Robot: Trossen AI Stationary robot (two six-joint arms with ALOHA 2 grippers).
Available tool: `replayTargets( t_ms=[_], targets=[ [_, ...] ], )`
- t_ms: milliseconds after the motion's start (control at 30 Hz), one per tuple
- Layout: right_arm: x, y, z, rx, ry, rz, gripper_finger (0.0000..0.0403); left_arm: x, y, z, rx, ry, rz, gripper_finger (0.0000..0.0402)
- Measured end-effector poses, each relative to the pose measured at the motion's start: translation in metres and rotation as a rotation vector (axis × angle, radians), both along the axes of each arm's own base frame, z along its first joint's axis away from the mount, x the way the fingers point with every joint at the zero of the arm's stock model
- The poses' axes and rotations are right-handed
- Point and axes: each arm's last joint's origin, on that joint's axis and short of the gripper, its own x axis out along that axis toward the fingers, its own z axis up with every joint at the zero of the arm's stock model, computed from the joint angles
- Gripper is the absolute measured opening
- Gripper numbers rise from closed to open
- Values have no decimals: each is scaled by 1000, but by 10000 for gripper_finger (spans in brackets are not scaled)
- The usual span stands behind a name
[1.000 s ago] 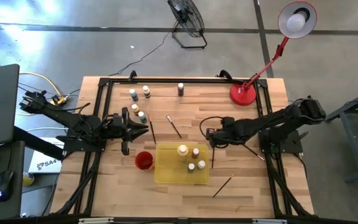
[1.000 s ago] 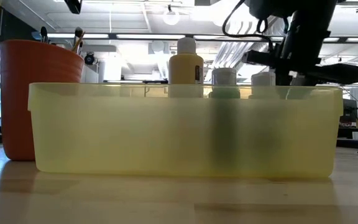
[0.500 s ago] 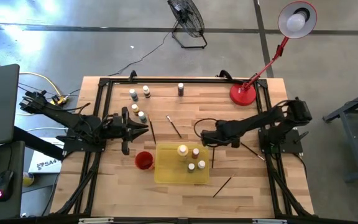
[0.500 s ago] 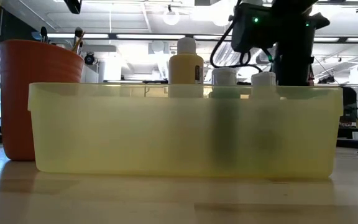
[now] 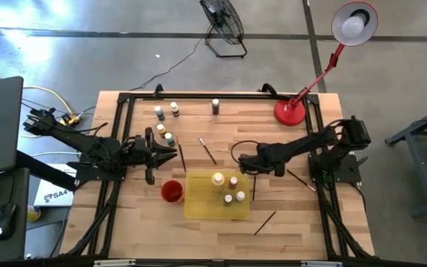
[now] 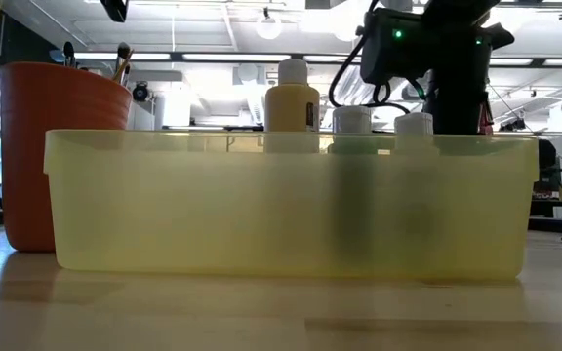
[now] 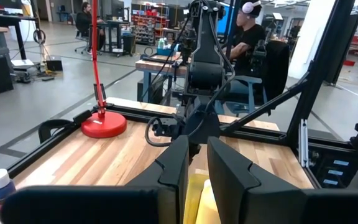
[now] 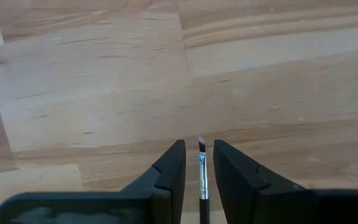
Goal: Pick & Place Paint Supplies
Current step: Put the silver paintbrush into the orange cup
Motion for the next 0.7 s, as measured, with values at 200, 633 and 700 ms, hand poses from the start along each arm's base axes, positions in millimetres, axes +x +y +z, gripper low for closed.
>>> replayTargets(
  t_ms=[200, 633, 700],
  targets=[
    [2, 0, -5, 9, 6, 0, 76, 0, 0, 0, 0, 1, 0, 58],
    [10, 8, -26, 15, 35, 28, 75, 0, 0, -2, -1, 18, 0, 58],
    [9, 8, -26, 12, 50, 33, 75, 0, 0, -2, 0, 19, 0, 58]
  ],
)
